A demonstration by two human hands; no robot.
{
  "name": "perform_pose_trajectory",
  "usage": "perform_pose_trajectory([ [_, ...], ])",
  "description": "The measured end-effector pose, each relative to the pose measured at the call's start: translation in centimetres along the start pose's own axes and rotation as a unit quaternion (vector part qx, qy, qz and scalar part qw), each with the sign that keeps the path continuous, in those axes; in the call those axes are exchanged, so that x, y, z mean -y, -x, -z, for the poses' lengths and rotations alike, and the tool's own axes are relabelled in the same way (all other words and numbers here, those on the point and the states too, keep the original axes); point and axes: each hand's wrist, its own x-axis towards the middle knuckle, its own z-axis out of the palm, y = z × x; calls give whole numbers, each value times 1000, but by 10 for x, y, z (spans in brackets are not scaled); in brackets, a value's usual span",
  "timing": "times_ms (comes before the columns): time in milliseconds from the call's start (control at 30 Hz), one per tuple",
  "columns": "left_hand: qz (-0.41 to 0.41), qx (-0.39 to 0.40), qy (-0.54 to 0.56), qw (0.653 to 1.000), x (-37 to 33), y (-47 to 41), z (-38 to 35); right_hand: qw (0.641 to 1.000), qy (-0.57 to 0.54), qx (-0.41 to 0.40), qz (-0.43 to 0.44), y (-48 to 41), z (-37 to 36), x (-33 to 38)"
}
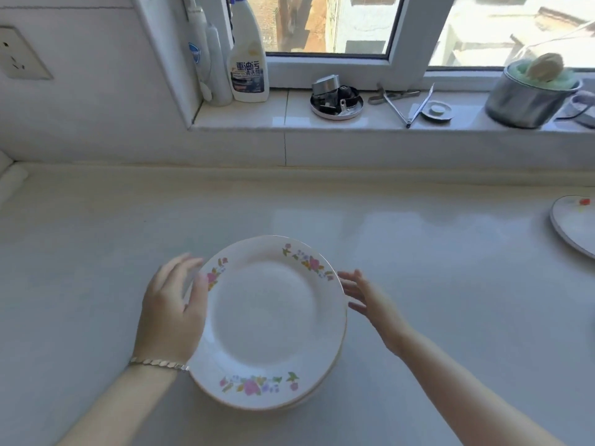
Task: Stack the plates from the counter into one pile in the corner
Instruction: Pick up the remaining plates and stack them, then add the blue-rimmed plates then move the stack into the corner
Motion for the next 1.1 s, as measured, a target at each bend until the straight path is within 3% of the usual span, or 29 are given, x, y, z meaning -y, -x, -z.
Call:
perform_pose_trajectory([
  [67, -73, 21, 4, 997, -43, -7, -15, 999, 16, -39, -28, 4, 25, -5],
  [133, -98, 117, 13, 988, -86, -9, -47, 996, 37, -45, -63, 11, 59, -13],
  [267, -110, 348, -48, 930, -157, 2, -145, 989, 50, -80, -112, 26, 143, -32],
  [400, -66, 464, -56, 882, -211, 27, -248, 984, 43, -118, -127, 49, 246, -52],
  [567, 81, 520, -3, 850, -276, 80, -373, 970, 15, -198, -141, 85, 381, -80],
  [800, 257, 593, 55, 761, -352, 167, -505, 940, -27, -293, -175, 117, 510, -107],
  [833, 267, 591, 63, 758, -359, 175, -520, 937, -34, -302, -173, 118, 522, -110],
  [967, 202, 536, -5, 820, -368, 188, -552, 929, -75, -328, -157, 112, 557, -114],
  [1100, 160, 544, -25, 823, -368, 184, -547, 925, -82, -347, -129, 86, 579, -109],
])
